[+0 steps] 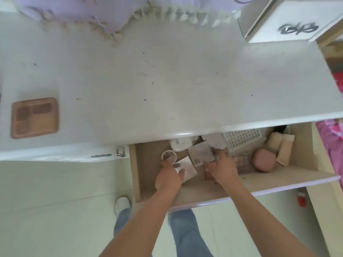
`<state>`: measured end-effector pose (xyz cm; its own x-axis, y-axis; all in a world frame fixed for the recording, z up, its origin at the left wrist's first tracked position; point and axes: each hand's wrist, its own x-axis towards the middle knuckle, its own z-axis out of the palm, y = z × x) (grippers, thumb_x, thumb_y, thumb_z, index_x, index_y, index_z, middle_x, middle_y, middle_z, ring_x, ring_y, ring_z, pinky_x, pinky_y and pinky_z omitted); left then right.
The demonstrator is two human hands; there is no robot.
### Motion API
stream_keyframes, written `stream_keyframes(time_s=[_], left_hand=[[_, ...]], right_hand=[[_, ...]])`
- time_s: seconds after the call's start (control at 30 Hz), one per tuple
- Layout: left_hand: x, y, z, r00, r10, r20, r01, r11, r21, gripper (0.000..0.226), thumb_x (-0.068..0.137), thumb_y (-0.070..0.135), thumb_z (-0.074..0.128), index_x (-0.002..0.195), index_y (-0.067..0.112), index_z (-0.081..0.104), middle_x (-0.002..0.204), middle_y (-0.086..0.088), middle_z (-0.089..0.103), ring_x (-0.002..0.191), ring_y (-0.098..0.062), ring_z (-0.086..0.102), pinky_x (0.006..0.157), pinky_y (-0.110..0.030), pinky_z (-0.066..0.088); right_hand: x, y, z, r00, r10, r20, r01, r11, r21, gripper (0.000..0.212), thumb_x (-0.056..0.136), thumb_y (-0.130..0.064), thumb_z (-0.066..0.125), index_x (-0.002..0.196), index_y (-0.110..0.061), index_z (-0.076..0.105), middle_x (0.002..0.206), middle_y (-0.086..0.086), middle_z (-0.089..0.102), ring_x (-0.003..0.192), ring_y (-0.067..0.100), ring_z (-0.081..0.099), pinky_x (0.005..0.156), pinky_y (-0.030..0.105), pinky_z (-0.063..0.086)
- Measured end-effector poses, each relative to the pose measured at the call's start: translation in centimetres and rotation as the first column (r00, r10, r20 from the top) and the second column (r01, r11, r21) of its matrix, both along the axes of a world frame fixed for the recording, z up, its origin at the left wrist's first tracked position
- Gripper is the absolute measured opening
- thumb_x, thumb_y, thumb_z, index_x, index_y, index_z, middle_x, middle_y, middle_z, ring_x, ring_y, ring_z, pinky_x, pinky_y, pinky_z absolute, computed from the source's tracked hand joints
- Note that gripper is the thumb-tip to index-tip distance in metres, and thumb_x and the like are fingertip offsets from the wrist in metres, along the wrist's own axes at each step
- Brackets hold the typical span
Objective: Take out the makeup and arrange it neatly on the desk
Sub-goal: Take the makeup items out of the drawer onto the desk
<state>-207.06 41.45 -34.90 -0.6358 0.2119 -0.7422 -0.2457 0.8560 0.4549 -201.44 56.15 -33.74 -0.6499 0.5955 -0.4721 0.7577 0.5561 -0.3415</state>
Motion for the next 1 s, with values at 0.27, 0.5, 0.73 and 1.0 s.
stream_keyframes(time_s=[0.27,0.5,0.73,1.0], left_hand=[[1.9,4.0,-0.3,0.918,0.391,-0.068,-0.397,0.905,-0.150,0.069,0.077,0.023,0.071,0.124,0.000,0.026,0.127,-0.023,0.040,0.111,-0.039,0.050,0.088,-0.037,0.043],[2.1,3.7,-1.6,0.810,0.580,-0.090,-0.583,0.812,-0.016,0.060,0.073,0.011,0.072,0.116,0.003,0.030,0.105,-0.014,0.060,0.098,-0.032,0.058,0.074,-0.028,0.039],[2.3,3.7,-1.6,0.800,0.599,0.031,-0.599,0.797,0.078,0.033,0.075,0.012,0.070,0.085,0.012,0.039,0.076,-0.001,0.051,0.075,-0.019,0.049,0.066,-0.022,0.036],[2.5,-2.9,5.1,0.878,0.435,-0.202,-0.366,0.879,0.305,0.022,0.078,0.013,0.068,0.072,0.027,0.053,0.065,0.019,0.055,0.062,0.000,0.052,0.058,-0.003,0.040]], right_hand=[[-1.6,-0.3,-2.4,0.997,-0.071,0.020,0.071,0.997,-0.041,0.064,0.074,-0.022,0.071,0.126,-0.005,0.038,0.124,0.021,0.040,0.109,0.038,0.047,0.091,0.040,0.042],[-0.9,0.1,-3.0,0.989,-0.109,-0.103,0.087,0.978,-0.190,0.053,0.077,-0.009,0.064,0.125,-0.003,0.043,0.122,0.020,0.051,0.112,0.033,0.048,0.084,0.029,0.038],[-0.5,1.1,-2.7,0.998,-0.005,-0.060,-0.009,0.972,-0.237,0.035,0.091,-0.004,0.043,0.124,0.003,0.038,0.116,0.023,0.056,0.106,0.035,0.054,0.064,0.022,0.031],[1.8,-0.4,4.0,0.937,0.209,-0.281,-0.279,0.930,-0.239,0.018,0.090,-0.004,0.047,0.107,0.000,0.052,0.096,0.010,0.052,0.089,0.022,0.046,0.064,0.012,0.026]])
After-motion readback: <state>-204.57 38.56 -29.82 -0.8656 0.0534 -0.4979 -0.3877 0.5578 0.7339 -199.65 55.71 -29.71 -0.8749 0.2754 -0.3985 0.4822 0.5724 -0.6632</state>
